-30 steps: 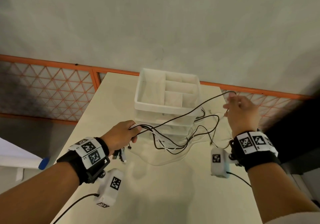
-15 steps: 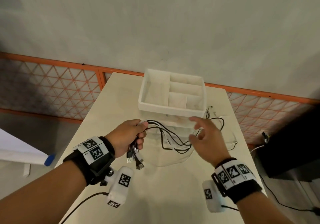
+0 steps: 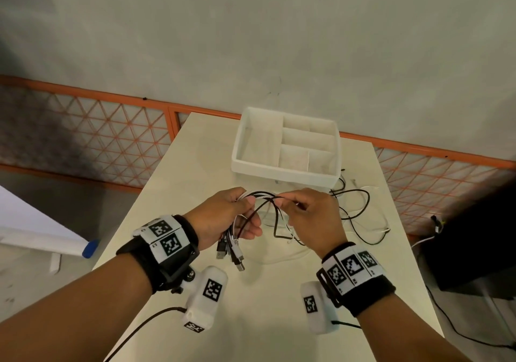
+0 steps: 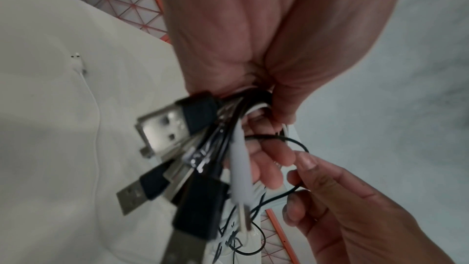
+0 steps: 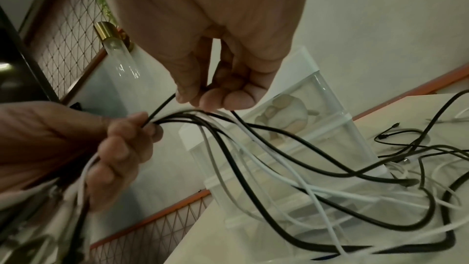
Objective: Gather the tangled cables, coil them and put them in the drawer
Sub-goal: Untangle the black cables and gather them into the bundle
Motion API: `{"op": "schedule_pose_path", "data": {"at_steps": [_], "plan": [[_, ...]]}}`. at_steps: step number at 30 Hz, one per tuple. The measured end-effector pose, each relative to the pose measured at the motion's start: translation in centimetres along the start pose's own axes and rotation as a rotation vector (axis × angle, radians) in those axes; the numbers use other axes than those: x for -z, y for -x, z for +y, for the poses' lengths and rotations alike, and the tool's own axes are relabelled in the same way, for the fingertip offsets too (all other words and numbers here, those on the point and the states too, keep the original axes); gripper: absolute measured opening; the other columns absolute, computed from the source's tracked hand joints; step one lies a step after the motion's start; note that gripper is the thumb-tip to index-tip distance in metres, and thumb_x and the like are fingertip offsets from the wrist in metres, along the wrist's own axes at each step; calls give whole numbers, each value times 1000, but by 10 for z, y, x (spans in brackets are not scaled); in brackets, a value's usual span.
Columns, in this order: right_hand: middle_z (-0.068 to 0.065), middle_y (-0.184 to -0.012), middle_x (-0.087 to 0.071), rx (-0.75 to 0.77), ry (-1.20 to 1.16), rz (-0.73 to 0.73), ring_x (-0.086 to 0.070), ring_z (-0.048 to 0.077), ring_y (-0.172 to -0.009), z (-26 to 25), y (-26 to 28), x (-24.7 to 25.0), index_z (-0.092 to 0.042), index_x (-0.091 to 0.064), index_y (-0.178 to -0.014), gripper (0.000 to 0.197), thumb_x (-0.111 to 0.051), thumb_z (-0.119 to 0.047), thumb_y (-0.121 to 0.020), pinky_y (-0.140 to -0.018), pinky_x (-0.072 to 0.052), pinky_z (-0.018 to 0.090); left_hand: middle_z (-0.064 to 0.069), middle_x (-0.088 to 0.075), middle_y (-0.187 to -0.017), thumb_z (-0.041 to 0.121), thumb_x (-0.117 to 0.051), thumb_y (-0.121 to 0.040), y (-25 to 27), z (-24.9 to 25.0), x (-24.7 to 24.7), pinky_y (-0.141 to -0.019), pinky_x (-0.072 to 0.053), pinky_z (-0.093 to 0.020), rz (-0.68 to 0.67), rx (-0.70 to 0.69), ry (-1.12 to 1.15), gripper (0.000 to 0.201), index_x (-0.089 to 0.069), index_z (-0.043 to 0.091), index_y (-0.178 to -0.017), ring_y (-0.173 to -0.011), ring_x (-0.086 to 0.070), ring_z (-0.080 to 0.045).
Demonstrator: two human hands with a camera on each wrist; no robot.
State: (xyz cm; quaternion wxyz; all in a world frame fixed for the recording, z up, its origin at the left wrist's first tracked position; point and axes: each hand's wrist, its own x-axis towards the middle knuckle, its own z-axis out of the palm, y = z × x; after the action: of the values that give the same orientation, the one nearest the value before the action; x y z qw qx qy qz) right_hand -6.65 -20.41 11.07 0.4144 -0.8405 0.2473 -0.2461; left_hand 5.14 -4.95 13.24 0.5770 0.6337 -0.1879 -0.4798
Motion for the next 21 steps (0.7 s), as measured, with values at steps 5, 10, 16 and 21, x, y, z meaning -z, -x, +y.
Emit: {"op": "schedule_pose_path", "data": {"at_steps": [5,10,16,21], "plan": [[-15,-77,-74,45,-50,-31,-66,4,-66,-12,1,10,-22,-82,-86,6,-76,-19,-86,-71,-54,26,-20,-69,-84,15,-41,-104,1,-7,5,-92,-53,-49,-12,-16,-16,22,-56,1,-110,-84,-69,-37],[-24,-73,-69,33,18,-30,-67,-1,-78,-18,-1,14,-22,-82,-85,7,-76,-21,-87,-75,-51,16,-11,-60,-67,16,-43,-104,3,-10,0,-64,-57,-33,-33,-9,-1,21,-53,6,-88,-65,-64,-29],[-10,-89,-51,-103,-5,-245,-51,5,-60,-16,-1,12,-40,-68,-120,44,-77,-20,-82,-62,-43,16,2,-35,-58,27,-50,-101,3,-4,0,-48,-33,-24,-37,-46,-86,26,-55,7,-85,-47,-30,-12],[-7,-60,-67,-92,176,-488,-54,2,-50,-14,1,-1,-19,-73,-84,16,-75,-35,-83,-57,-52,34,10,-36,-50,43,-51,-96,10,11,-3,-48,-25,-23,-15,-123,-310,46,-67,0,-85,-48,-26,-10]]}}
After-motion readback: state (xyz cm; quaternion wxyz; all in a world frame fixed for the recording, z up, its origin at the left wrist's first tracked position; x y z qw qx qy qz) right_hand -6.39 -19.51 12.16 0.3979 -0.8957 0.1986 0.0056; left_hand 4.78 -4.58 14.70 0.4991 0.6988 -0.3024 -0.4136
